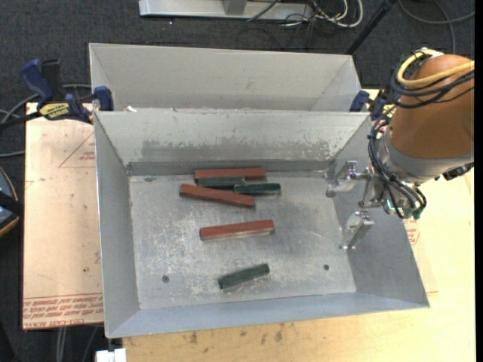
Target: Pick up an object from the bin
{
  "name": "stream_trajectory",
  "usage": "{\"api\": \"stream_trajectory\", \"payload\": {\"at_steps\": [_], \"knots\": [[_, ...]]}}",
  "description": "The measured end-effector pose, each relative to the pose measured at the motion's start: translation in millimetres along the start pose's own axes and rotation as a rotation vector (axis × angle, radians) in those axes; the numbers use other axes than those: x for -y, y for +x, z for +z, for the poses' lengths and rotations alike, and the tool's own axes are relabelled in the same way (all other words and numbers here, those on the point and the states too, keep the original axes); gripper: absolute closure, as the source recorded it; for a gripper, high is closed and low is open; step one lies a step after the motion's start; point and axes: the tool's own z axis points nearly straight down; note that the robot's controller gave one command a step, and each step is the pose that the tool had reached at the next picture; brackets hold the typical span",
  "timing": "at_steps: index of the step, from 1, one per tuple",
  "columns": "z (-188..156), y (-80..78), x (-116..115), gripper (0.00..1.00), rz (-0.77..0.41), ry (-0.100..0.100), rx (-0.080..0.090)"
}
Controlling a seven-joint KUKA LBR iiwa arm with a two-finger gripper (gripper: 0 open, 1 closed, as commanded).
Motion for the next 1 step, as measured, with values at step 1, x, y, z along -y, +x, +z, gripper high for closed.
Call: {"api": "stream_trajectory", "payload": {"at_steps": [1], "knots": [[-3.9, -1.6, -0.4, 0.00, -0.003, 0.001, 0.008]]}}
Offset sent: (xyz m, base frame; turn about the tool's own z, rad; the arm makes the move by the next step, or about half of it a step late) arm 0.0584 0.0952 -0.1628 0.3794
